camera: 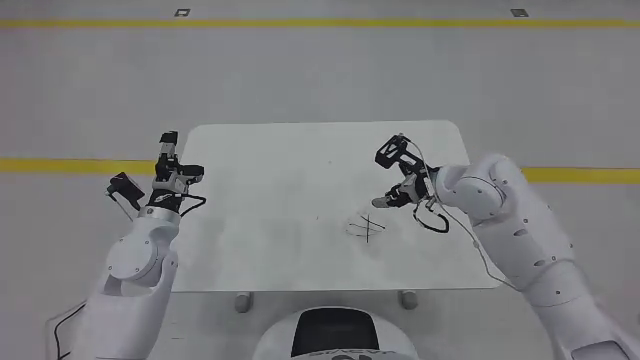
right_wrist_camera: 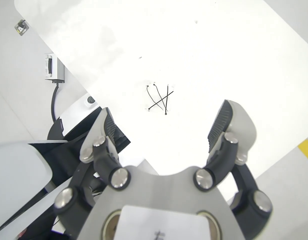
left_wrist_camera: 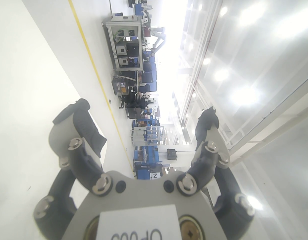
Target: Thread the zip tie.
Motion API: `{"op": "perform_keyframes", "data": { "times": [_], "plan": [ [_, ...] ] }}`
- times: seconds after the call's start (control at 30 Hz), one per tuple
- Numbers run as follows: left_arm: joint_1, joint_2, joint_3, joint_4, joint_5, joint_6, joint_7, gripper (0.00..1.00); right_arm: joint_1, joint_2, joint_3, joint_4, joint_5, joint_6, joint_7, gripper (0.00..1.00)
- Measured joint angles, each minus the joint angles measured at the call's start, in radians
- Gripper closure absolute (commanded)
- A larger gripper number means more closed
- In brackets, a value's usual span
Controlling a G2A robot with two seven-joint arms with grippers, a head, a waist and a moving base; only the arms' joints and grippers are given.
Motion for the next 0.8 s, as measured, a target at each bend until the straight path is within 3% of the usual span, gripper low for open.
{"op": "perform_keyframes", "data": {
  "times": [0.23, 0.4, 0.5, 0.8],
  "plan": [
    [0.000, 0.000, 0.000, 0.000, 0.000, 0.000, 0.000, 0.00, 0.159, -0.007, -0.208, 0.046, -0.060, 0.000, 0.111, 0.00],
    [0.000, 0.000, 0.000, 0.000, 0.000, 0.000, 0.000, 0.00, 0.302, -0.028, -0.395, 0.163, -0.027, 0.000, 0.145, 0.00],
    [0.000, 0.000, 0.000, 0.000, 0.000, 0.000, 0.000, 0.00, 0.352, -0.037, -0.480, 0.215, -0.015, 0.000, 0.146, 0.00],
    [0.000, 0.000, 0.000, 0.000, 0.000, 0.000, 0.000, 0.00, 0.351, -0.037, -0.475, 0.211, -0.016, 0.000, 0.145, 0.00]
  ]
}}
